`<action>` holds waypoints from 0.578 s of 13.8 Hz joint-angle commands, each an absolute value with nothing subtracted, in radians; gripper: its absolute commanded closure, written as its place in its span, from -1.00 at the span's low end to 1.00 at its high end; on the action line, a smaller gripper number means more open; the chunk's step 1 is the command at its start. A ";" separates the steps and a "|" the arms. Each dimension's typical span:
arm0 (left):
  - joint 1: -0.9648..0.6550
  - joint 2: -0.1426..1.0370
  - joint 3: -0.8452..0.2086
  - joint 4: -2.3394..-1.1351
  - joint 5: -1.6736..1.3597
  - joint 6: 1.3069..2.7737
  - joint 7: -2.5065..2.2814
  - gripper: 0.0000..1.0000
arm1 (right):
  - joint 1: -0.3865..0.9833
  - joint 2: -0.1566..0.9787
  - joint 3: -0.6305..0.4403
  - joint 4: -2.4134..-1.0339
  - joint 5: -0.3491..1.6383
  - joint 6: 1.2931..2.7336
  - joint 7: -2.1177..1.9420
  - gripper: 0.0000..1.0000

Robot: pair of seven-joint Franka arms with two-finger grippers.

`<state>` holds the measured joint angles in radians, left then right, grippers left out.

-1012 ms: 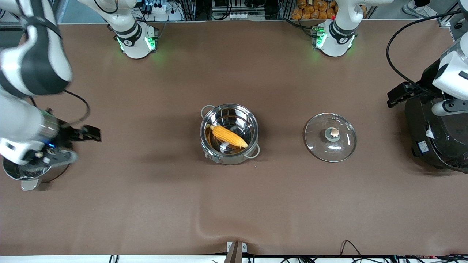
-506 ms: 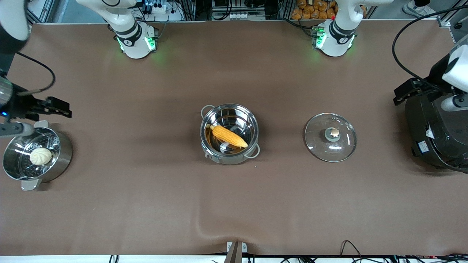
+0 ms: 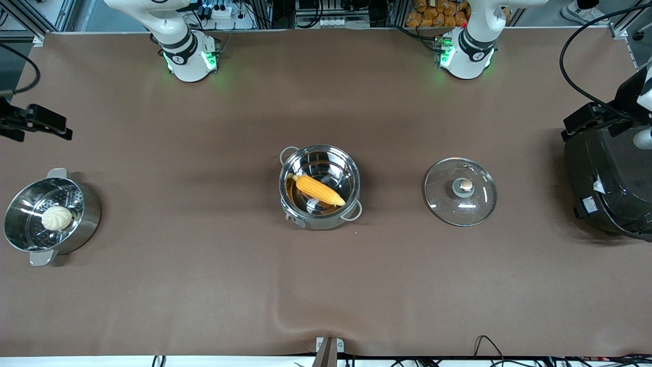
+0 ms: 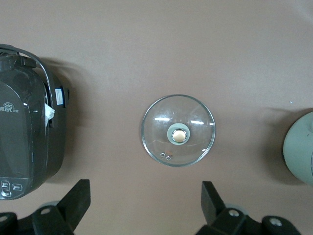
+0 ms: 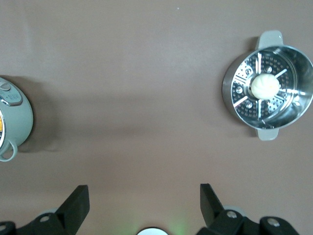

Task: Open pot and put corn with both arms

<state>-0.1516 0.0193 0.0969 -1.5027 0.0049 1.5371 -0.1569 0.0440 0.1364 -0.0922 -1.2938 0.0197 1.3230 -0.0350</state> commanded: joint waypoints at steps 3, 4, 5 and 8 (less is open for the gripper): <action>-0.107 0.026 0.084 -1.503 -0.061 1.526 -0.124 -1.00 | 0.014 0.057 -0.091 -1.416 0.057 1.380 -0.002 -1.00; -0.106 0.025 0.084 -1.503 -0.061 1.526 -0.109 -1.00 | 0.015 0.037 -0.091 -1.455 0.057 1.416 -0.003 -1.00; -0.106 0.022 0.086 -1.503 -0.058 1.526 -0.082 -1.00 | 0.015 0.019 -0.091 -1.492 0.057 1.448 -0.014 -1.00; -0.100 0.021 0.091 -1.503 -0.054 1.526 -0.026 -1.00 | 0.018 0.015 -0.098 -1.500 0.045 1.454 -0.066 -1.00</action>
<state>-0.1156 0.0286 0.0952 -1.5061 -0.0375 1.5370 -0.0604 0.0202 0.0642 -0.0952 -1.4440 0.0348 1.4324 -0.0348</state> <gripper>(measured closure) 0.000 0.000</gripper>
